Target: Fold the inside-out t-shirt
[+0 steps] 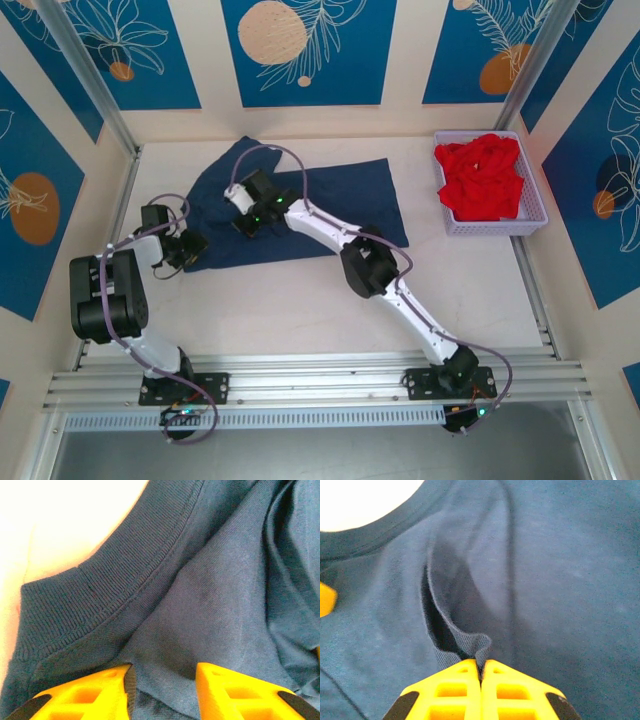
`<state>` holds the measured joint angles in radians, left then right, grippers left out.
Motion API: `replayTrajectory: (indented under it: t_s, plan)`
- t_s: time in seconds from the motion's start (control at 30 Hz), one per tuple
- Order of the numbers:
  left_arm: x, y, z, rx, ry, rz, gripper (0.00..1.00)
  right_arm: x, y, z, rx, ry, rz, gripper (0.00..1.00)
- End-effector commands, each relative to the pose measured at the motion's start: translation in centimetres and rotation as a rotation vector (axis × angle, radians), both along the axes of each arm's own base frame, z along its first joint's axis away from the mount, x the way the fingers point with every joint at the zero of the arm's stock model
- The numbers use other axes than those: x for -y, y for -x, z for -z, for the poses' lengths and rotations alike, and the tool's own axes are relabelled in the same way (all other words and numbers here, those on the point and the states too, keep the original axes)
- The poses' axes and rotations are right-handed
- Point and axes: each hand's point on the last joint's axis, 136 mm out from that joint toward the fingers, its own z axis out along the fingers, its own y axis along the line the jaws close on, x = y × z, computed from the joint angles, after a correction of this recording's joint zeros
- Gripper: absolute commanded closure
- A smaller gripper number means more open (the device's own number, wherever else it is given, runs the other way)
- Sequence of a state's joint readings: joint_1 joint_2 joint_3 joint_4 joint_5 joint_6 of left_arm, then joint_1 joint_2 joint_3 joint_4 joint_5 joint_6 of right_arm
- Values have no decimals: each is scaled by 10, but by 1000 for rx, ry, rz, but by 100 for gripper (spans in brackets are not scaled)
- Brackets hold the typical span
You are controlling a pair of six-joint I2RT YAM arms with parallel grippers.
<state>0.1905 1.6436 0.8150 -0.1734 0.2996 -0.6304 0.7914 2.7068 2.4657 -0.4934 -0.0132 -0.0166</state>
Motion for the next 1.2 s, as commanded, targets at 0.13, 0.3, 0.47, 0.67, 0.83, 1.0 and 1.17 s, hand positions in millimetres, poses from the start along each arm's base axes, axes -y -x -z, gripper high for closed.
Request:
replayTrajectory:
  t_s: [0.13,0.3,0.47,0.67,0.83,1.0,1.17]
  plan:
    - [-3,15,21,-84,5,-7,61,63,-66,-35,-296,-223,338,92]
    - [-3,13,18,-78,1,-4,60,87,-83,-37,-344,-259,360,67]
    - [-5,12,10,-65,-15,-1,56,105,-79,-53,-318,-222,327,57]
    - [-11,12,-12,-15,-60,-13,51,147,-41,-68,-303,-121,297,53]
    - [-1,7,-41,90,-47,16,49,207,6,-64,-348,-59,349,53]
    - [13,-14,-60,187,-62,87,48,269,35,-46,-445,-17,467,53]
    - [14,-56,-57,193,-145,160,48,314,46,-27,-500,33,578,54]
